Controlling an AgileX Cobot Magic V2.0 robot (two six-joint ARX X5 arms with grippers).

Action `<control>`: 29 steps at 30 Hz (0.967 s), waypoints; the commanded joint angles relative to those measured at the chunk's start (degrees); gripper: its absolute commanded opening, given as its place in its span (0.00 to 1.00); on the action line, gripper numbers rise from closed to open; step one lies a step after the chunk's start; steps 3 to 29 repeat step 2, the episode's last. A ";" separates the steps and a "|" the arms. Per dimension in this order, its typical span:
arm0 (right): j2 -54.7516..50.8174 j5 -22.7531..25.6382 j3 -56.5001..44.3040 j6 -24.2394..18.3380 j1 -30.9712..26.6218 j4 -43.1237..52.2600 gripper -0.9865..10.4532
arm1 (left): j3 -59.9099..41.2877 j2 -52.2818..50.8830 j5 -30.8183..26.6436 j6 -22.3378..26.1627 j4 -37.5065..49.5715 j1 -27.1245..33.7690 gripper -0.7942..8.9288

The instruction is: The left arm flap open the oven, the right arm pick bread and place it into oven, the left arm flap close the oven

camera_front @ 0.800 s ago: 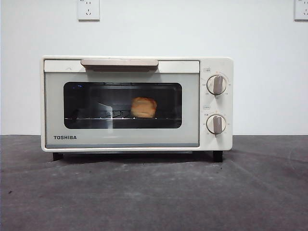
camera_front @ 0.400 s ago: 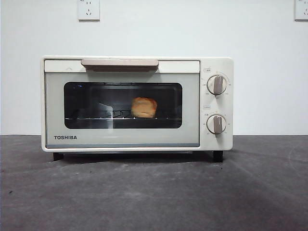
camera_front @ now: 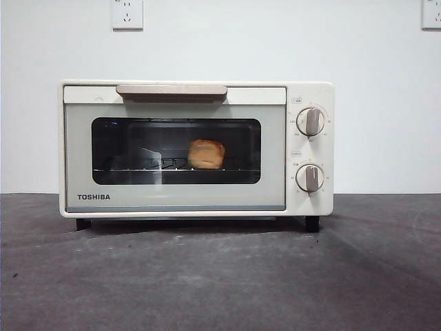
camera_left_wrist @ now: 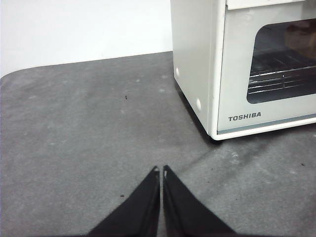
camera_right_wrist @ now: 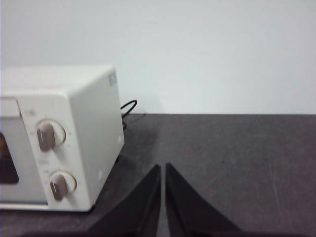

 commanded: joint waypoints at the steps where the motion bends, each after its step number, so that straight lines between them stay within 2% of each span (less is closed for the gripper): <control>1: -1.55 0.20 -1.95 -0.46 -0.09 0.74 0.10 | -1.18 -0.11 -0.07 0.07 -0.37 0.09 0.10; 29: -1.95 0.20 -2.49 -0.44 -0.09 0.72 0.10 | -1.18 -0.11 -0.07 0.07 -0.37 0.09 0.10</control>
